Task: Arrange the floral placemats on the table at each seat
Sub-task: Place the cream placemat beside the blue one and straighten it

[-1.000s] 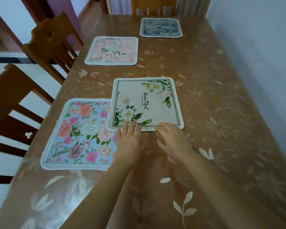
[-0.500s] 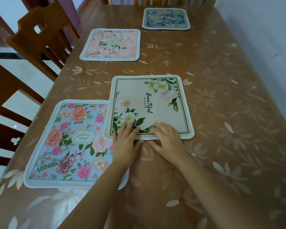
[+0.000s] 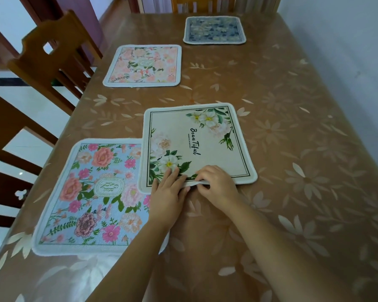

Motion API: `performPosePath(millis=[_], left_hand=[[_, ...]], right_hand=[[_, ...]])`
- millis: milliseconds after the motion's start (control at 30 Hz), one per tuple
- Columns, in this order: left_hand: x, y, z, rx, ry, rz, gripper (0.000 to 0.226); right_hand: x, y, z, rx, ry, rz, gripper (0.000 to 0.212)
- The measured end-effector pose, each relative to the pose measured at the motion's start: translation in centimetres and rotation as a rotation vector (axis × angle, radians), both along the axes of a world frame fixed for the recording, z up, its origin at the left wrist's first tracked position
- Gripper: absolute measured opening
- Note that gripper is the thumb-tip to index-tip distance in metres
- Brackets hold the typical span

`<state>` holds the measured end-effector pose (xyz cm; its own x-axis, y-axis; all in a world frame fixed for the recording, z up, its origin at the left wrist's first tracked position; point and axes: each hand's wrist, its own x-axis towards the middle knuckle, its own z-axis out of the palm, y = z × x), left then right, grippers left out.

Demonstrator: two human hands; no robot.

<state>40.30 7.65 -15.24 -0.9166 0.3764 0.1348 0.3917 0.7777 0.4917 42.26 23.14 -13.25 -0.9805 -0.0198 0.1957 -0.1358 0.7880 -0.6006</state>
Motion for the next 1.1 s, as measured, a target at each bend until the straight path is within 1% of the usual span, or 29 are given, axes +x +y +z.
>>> performPosePath(millis=[100,267,433,533,633,700,833,967,1033,1100], left_hand=[[1.6,0.2,0.4,0.005,-0.018,-0.039,0.033],[6.8,0.7,1.0,0.030,-0.041,-0.131,0.034],[12.1,1.8,1.7,0.059,-0.020,-0.278,0.036],[14.9,2.9,1.9,0.134,-0.077,-0.299,0.034],[17.2,4.3,2.3,0.252,-0.172,-0.265,0.029],[18.3,5.1,2.6,0.303,-0.187,-0.223,0.025],[20.7,6.8,3.6,0.343,-0.199,-0.217,0.022],[22.5,7.9,3.9,0.393,-0.249,-0.183,0.019],[22.8,8.0,3.6,0.375,-0.250,-0.229,0.020],[22.9,7.9,3.2,0.328,-0.198,-0.313,0.022]], right_hand=[[1.7,1.1,0.2,-0.048,-0.020,-0.016,0.011],[7.3,4.3,0.2,-0.120,-0.045,-0.032,0.014],[13.1,8.0,0.4,-0.132,-0.071,-0.076,0.017],[16.4,10.4,0.8,-0.117,-0.090,-0.146,0.017],[19.3,11.7,1.3,-0.059,-0.068,-0.195,0.018],[20.8,11.1,1.6,-0.005,-0.050,-0.164,0.020],[22.7,8.2,1.5,0.047,-0.077,0.000,0.025],[24.0,8.2,1.3,-0.113,-0.148,-0.038,0.024],[24.7,9.1,1.5,-0.104,-0.162,-0.045,0.023],[25.3,10.3,1.8,-0.070,-0.177,-0.052,0.024]])
